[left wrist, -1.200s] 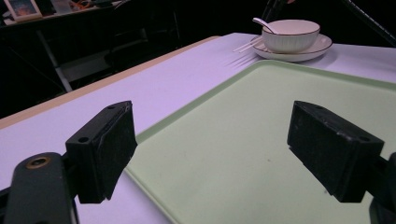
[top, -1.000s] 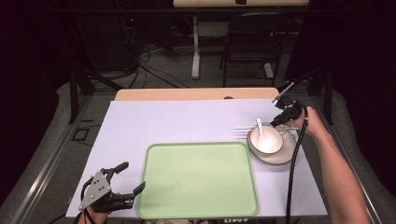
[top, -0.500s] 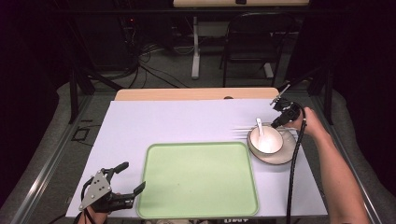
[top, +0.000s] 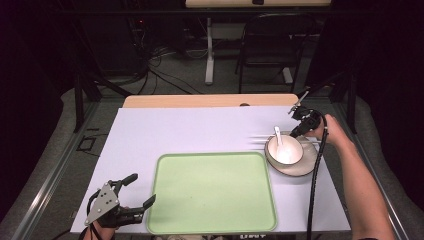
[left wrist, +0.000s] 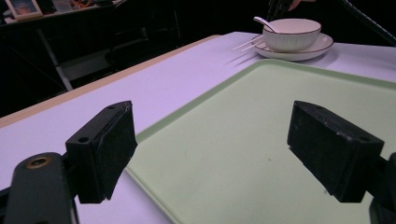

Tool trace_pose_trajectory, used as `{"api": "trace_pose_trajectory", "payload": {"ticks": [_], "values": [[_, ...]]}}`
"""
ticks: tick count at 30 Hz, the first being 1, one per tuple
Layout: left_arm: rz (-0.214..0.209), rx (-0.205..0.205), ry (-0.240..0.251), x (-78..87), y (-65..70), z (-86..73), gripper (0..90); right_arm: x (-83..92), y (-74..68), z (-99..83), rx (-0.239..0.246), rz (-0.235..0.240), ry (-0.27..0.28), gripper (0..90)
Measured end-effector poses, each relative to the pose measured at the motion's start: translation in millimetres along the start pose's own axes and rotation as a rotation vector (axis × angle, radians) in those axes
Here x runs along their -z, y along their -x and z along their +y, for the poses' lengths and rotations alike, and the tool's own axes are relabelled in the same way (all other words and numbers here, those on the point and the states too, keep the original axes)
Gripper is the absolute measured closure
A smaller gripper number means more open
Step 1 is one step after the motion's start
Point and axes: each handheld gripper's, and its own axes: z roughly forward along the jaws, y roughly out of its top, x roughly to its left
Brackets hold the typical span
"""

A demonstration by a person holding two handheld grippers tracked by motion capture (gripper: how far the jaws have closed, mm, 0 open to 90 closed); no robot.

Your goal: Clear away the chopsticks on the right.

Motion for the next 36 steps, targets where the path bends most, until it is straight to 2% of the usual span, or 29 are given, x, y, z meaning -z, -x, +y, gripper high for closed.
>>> {"api": "trace_pose_trajectory", "payload": {"ticks": [1, 2, 3, 5, 6, 8, 16, 18, 19, 20, 22, 24, 29, 30, 31, 32, 34, 35, 36], "values": [[0.0, 0.001, 0.0, 0.0, 0.1, 0.0, 15.4, -2.1, -0.2, -0.4, 0.008, -0.001, 0.025, 75.0], [0.001, 0.002, 0.002, 0.1, 0.1, 0.0, 15.4, 1.6, 0.9, 1.2, 0.041, 0.018, -0.031, 75.1], [0.002, 0.005, 0.004, 0.2, 0.1, -0.2, 15.4, 0.2, 0.1, 0.4, 0.035, 0.015, -0.012, 75.1], [0.002, 0.005, 0.004, 0.2, 0.1, -0.2, 15.4, 0.2, -0.1, 0.3, 0.033, 0.015, -0.015, 75.0], [0.001, 0.005, 0.004, 0.2, 0.2, -0.2, 15.4, 1.8, 0.7, 0.7, 0.043, 0.008, -0.037, 75.0], [0.001, 0.002, 0.004, 0.2, 0.1, -0.1, 15.4, 0.9, 0.2, -0.1, 0.032, 0.012, -0.023, 75.0], [0.001, 0.005, 0.004, 0.2, 0.3, -0.2, 15.4, 0.8, 1.8, -2.7, 0.051, 0.017, -0.022, 74.3], [0.002, 0.005, 0.004, 0.3, 0.3, -0.2, 15.4, 1.0, 1.5, -3.2, 0.045, 0.013, -0.028, 73.7], [0.002, 0.005, 0.004, 0.3, 0.2, -0.2, 15.4, 1.2, 1.7, -3.1, 0.058, 0.013, -0.035, 73.5], [0.003, 0.003, 0.004, 0.3, 0.1, -0.1, 15.4, 2.6, 1.7, -2.3, 0.063, -0.004, -0.059, 73.4], [0.002, 0.002, 0.003, 0.2, 0.2, -0.1, 15.4, 0.8, 2.2, -2.5, 0.063, -0.013, -0.055, 73.8], [0.002, 0.002, 0.003, 0.3, 0.3, -0.1, 15.4, -1.6, 1.9, -2.5, 0.071, -0.019, -0.083, 74.0], [0.003, 0.002, 0.003, 0.2, 0.1, -0.1, 15.4, -6.3, 1.3, -4.0, 0.065, -0.021, -0.048, 76.2], [0.002, 0.004, 0.003, 0.1, 0.4, -0.1, 15.4, -3.7, 2.3, -2.3, 0.095, -0.037, -0.087, 77.6], [0.002, 0.004, 0.003, 0.1, 0.4, -0.1, 15.4, -3.7, 2.3, -2.3, 0.095, -0.037, -0.087, 77.6], [0.003, 0.004, 0.004, 0.4, 0.1, -0.1, 15.4, -6.2, 1.8, -3.4, 0.093, -0.033, -0.055, 79.3], [0.004, 0.004, 0.005, 0.4, 0.1, -0.1, 15.4, -7.1, 1.2, -3.6, 0.09, -0.046, -0.044, 80.1], [0.003, 0.002, 0.005, 0.5, 0.1, -0.1, 15.4, -5.9, 1.6, -3.0, 0.097, -0.054, -0.06, 80.9], [0.003, 0.003, 0.005, 0.5, 0.3, -0.1, 15.4, -6.7, 2.4, -3.4, 0.104, -0.047, -0.047, 81.6]]}}
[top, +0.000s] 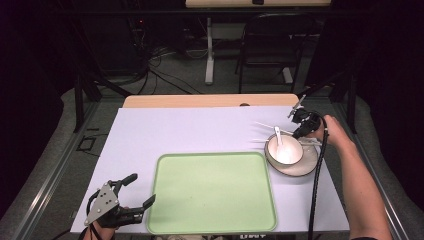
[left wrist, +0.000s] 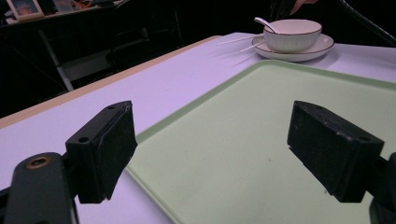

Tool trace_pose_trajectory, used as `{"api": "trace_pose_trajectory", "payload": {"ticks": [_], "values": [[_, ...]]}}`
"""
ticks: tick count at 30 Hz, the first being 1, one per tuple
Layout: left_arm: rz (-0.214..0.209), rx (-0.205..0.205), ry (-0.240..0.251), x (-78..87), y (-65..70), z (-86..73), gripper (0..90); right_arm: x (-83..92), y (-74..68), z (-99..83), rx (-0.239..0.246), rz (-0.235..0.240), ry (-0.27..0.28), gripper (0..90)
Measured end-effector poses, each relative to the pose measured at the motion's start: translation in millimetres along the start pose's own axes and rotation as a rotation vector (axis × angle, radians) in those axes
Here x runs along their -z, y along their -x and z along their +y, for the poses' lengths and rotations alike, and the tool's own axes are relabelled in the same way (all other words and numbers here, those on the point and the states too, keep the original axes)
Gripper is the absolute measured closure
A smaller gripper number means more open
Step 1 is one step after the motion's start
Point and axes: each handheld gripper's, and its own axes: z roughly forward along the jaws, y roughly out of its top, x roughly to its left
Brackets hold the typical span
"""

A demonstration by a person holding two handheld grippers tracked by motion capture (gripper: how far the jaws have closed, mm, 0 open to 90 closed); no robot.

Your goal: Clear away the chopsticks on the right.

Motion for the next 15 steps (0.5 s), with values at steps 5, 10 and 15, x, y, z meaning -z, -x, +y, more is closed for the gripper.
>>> {"api": "trace_pose_trajectory", "payload": {"ticks": [5, 10, 15], "values": [[0.0, 0.0, -0.001, -0.1, -0.2, -0.1, 15.4, -0.5, -0.1, -0.7, 0.0, -0.013, 0.022, 84.0], [0.0, 0.0, -0.001, 0.0, -0.2, 0.0, 15.4, 4.8, -1.9, 0.6, -0.004, -0.029, 0.039, 84.1], [-0.001, 0.001, -0.001, -0.1, 0.1, 0.0, 15.4, 15.5, -6.1, 2.9, -0.004, -0.046, 0.048, 84.1]]}}
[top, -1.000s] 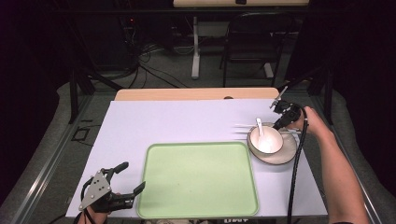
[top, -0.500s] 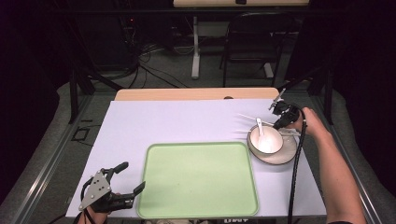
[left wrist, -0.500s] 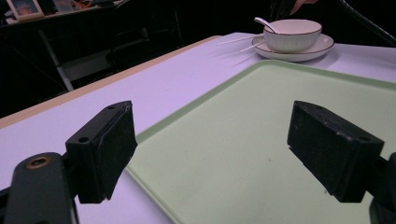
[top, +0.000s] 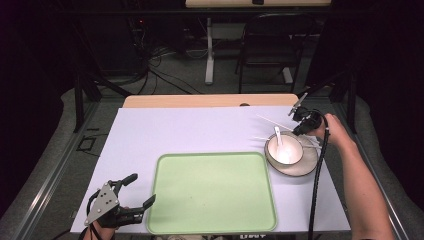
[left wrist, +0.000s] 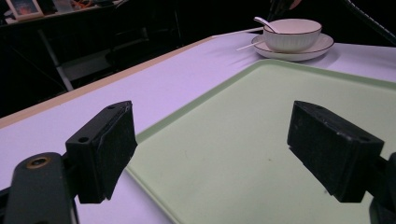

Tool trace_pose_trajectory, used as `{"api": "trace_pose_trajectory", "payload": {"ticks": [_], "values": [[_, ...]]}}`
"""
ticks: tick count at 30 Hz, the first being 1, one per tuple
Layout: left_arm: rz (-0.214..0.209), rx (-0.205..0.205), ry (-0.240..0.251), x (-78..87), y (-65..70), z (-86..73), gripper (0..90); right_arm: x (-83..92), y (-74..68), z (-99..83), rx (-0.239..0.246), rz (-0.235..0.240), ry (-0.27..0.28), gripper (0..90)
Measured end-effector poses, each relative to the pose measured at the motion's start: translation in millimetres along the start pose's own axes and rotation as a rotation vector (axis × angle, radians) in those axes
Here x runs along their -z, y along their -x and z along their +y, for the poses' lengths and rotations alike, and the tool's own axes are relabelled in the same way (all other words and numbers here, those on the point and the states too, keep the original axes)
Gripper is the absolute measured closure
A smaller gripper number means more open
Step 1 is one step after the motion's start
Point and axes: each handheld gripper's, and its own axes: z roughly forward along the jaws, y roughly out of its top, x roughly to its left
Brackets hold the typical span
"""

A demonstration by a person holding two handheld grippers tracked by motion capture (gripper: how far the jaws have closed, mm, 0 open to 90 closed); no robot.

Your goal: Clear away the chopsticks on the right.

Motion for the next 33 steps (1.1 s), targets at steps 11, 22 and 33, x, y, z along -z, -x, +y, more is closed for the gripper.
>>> {"api": "trace_pose_trajectory", "payload": {"ticks": [11, 22, 33], "values": [[0.001, -0.003, 0.001, 0.2, -0.2, 0.1, 15.4, 41.6, -11.1, 5.7, -0.01, -0.048, 0.026, 84.1], [0.002, -0.001, 0.0, 0.1, 0.1, 0.1, 15.4, 69.7, -29.9, 8.8, -0.029, -0.086, 0.057, 84.1], [0.0, -0.003, 0.004, 0.3, -0.2, 0.0, 15.4, 98.4, -65.7, 13.4, -0.043, -0.098, 0.117, 84.1]]}}
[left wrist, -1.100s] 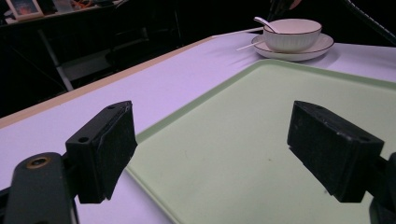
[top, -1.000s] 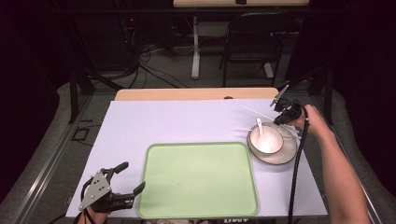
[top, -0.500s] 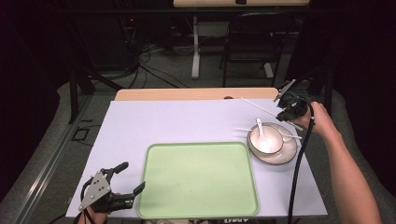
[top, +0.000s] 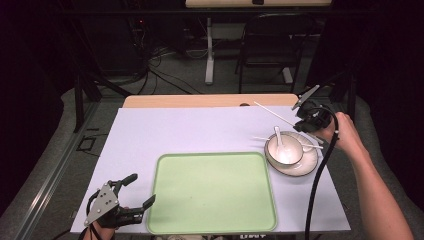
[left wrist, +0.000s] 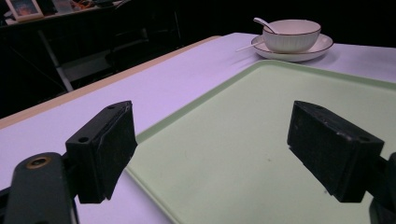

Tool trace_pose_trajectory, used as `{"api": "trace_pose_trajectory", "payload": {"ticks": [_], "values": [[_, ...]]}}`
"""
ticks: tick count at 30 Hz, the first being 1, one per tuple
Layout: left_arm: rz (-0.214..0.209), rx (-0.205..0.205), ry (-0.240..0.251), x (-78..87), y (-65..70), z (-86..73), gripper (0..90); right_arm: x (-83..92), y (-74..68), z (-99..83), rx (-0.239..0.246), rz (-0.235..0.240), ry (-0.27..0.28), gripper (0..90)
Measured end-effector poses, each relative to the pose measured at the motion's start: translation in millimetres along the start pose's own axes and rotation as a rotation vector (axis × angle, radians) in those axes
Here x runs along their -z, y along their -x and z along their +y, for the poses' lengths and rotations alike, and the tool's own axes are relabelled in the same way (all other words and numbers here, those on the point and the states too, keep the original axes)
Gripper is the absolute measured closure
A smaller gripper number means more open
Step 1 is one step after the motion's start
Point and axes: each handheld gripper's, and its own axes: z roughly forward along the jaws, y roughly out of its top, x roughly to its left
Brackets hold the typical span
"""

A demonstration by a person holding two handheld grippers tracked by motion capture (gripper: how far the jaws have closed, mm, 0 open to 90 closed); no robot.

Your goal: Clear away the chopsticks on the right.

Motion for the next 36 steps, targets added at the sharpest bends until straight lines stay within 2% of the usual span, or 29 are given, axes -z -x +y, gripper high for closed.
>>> {"api": "trace_pose_trajectory", "payload": {"ticks": [1, 2, 5, 13, 21, 25, 26, 29, 36], "values": [[0.0, -0.001, 0.0, 0.1, -0.1, 0.0, 15.4, 5.0, -6.8, 0.6, -0.013, 0.001, -0.006, 84.1], [0.0, 0.002, 0.001, 0.1, 0.1, -0.1, 15.4, 5.0, -6.8, 0.6, -0.013, 0.001, -0.006, 84.1], [0.0, 0.0, -0.002, -0.1, 0.0, 0.0, 15.4, 13.0, -18.6, 0.0, -0.038, -0.005, 0.024, 84.1], [-0.001, 0.001, -0.002, -0.1, -0.2, 0.0, 15.4, 19.4, -40.0, -3.2, -0.052, -0.009, 0.023, 84.0], [-0.002, 0.002, 0.002, 0.3, 0.1, -0.2, 15.4, 17.0, -60.9, -10.2, -0.077, 0.007, 0.036, 84.0], [-0.004, 0.0, -0.002, -0.1, 0.1, 0.0, 15.4, 14.1, -71.0, -12.9, -0.083, 0.02, 0.015, 84.0], [-0.004, 0.0, -0.002, -0.1, 0.3, 0.1, 15.4, 13.1, -75.5, -14.3, -0.096, 0.032, 0.034, 84.0], [-0.004, -0.008, 0.0, 0.4, 0.2, 0.2, 15.4, 12.2, -78.6, -15.9, -0.115, 0.042, 0.039, 84.0], [-0.005, -0.007, -0.001, 0.4, 0.3, 0.2, 15.4, 9.2, -94.3, -22.3, -0.154, 0.067, 0.01, 84.0]]}}
